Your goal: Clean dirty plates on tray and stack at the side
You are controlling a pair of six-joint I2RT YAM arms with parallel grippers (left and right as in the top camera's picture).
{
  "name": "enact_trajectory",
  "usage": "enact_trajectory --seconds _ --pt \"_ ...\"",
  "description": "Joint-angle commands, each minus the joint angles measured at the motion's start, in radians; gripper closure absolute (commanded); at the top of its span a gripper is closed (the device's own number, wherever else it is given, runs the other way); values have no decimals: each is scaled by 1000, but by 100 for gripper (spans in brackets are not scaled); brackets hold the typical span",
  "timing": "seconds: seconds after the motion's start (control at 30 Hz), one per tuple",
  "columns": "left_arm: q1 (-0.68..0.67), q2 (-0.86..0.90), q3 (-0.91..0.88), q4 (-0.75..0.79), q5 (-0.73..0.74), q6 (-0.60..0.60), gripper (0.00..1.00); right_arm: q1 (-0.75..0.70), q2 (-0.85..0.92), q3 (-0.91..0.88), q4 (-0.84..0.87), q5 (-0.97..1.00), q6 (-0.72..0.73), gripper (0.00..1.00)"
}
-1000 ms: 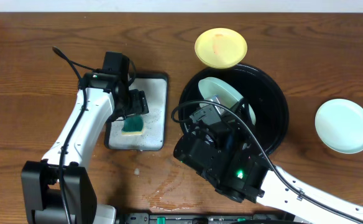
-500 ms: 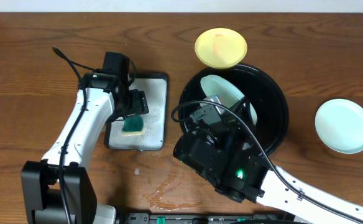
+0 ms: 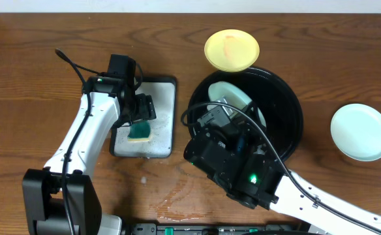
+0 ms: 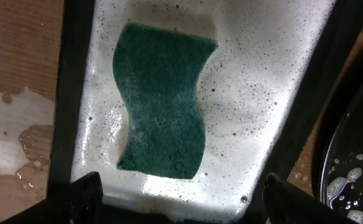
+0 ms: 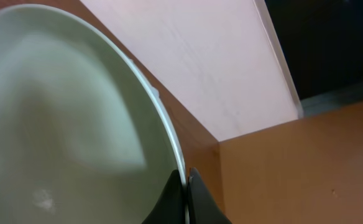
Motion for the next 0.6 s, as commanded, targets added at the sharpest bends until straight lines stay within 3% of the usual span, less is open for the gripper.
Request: enact_trajectory --seconds 0.0,0.07,0.1,0.17,0.2,0.27,0.33,0.57 --pt "2 6 -2 -2 -5 6 17 -22 -13 2 32 101 42 99" --pt "2 6 -2 -2 -5 6 17 -22 -14 3 47 -22 -58 99" --pt "2 6 -2 -2 -5 6 17 -25 -13 2 43 6 -88 99" --pt "2 6 -2 -2 -5 6 17 -49 -14 2 53 101 13 99" --pt "2 6 -2 -2 -5 6 17 -56 -18 2 64 45 28 99" --pt "2 6 -2 -2 -5 6 17 -55 -18 2 60 -65 -66 99" --pt "2 6 -2 -2 -5 6 17 -68 -17 2 51 37 -16 99" --pt "2 6 -2 -2 -5 6 17 -74 -14 2 3 -72 35 99"
